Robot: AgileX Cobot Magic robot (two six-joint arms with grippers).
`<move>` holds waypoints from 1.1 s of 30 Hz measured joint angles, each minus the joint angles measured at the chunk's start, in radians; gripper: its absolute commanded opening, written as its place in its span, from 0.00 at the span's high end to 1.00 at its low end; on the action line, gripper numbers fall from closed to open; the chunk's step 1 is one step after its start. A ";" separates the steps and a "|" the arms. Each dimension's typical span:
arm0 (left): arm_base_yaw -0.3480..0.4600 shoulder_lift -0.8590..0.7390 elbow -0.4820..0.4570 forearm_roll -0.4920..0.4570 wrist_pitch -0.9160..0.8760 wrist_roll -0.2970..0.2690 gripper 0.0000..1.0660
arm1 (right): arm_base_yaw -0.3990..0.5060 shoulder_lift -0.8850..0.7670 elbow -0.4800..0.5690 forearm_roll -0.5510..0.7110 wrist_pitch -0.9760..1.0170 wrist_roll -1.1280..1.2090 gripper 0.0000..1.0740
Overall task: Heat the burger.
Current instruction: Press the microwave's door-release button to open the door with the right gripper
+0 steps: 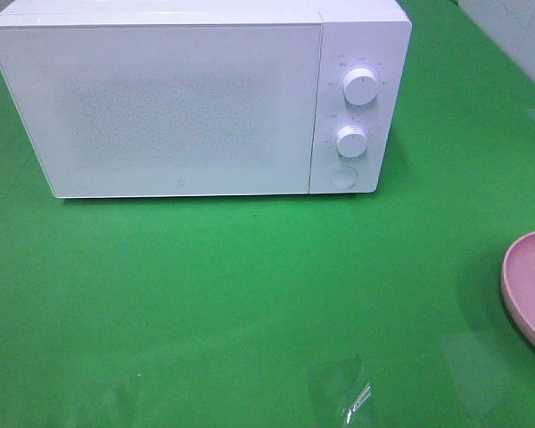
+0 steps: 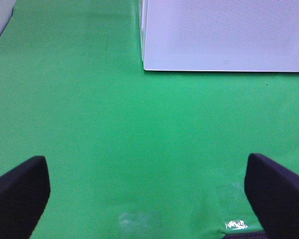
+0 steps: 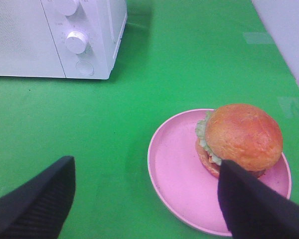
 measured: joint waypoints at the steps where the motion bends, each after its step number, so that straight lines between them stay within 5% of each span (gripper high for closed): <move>1: 0.000 0.000 0.000 0.000 0.000 0.000 0.08 | 0.000 0.000 0.000 0.000 0.000 0.000 0.30; 21: 0.000 0.000 0.000 0.000 0.000 0.000 0.08 | 0.000 0.012 -0.027 0.000 -0.036 0.000 0.30; 33: 0.000 0.000 0.000 0.000 0.000 0.000 0.08 | 0.000 0.257 -0.039 0.000 -0.264 -0.001 0.30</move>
